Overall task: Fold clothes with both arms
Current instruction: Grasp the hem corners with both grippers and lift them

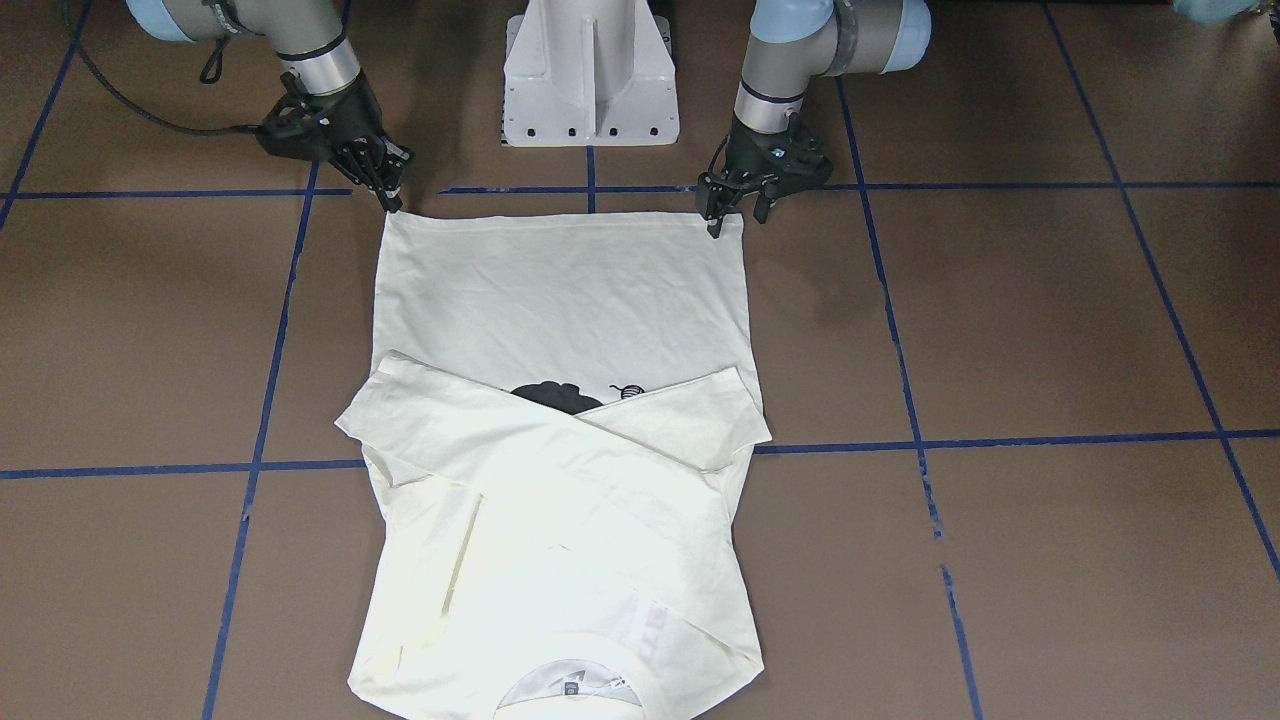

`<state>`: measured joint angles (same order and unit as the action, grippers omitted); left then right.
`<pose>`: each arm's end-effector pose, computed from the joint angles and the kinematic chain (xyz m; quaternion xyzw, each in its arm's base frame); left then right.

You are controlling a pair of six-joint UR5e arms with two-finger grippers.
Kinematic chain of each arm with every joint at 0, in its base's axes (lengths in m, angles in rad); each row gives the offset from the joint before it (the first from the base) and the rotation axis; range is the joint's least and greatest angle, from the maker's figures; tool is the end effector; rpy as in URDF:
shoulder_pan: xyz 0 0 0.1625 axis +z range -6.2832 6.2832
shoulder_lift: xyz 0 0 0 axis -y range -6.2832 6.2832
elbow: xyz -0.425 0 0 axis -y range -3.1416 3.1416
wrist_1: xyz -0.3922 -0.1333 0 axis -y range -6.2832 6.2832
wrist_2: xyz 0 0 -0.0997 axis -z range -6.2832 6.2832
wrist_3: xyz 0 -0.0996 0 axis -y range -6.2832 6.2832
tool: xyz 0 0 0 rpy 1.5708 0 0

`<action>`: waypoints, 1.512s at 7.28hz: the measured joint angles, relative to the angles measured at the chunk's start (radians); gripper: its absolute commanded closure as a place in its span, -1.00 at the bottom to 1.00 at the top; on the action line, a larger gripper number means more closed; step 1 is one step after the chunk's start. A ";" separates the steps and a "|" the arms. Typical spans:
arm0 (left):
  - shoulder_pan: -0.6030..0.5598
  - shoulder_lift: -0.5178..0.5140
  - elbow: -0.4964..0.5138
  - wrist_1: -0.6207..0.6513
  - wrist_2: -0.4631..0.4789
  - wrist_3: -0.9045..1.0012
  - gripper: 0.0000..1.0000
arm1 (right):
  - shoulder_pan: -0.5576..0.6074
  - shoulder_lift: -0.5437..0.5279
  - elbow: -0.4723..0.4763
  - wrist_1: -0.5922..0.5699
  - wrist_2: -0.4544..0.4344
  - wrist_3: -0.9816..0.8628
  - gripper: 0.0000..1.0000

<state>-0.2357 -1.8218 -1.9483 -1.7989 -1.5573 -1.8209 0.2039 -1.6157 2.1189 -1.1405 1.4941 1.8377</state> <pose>0.5164 -0.2625 0.3335 0.0031 0.4154 -0.2215 0.8823 -0.4255 -0.2319 0.3769 0.0201 -0.4505 0.2249 0.8637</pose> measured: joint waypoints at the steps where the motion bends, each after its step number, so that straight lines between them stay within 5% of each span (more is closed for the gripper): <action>1: 0.007 0.004 0.000 0.002 -0.003 -0.001 -0.22 | 0.000 -0.001 0.000 0.000 0.000 0.000 1.00; 2: 0.011 0.004 0.000 0.002 -0.005 -0.001 0.05 | 0.000 -0.001 0.000 0.000 0.000 0.000 1.00; 4: 0.015 0.000 -0.004 0.003 -0.006 -0.002 1.00 | 0.000 -0.001 0.000 0.000 0.000 0.000 1.00; 7: 0.017 -0.002 -0.011 0.006 -0.006 -0.002 1.00 | 0.000 -0.003 0.000 0.000 0.000 0.000 1.00; 11: 0.050 0.068 -0.184 0.076 -0.019 -0.055 1.00 | -0.072 -0.086 0.095 0.003 0.017 0.000 1.00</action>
<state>-0.1857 -1.7535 -2.1326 -1.7232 -1.5768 -1.8761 0.1314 -1.7014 2.2141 -1.1378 1.5114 1.8379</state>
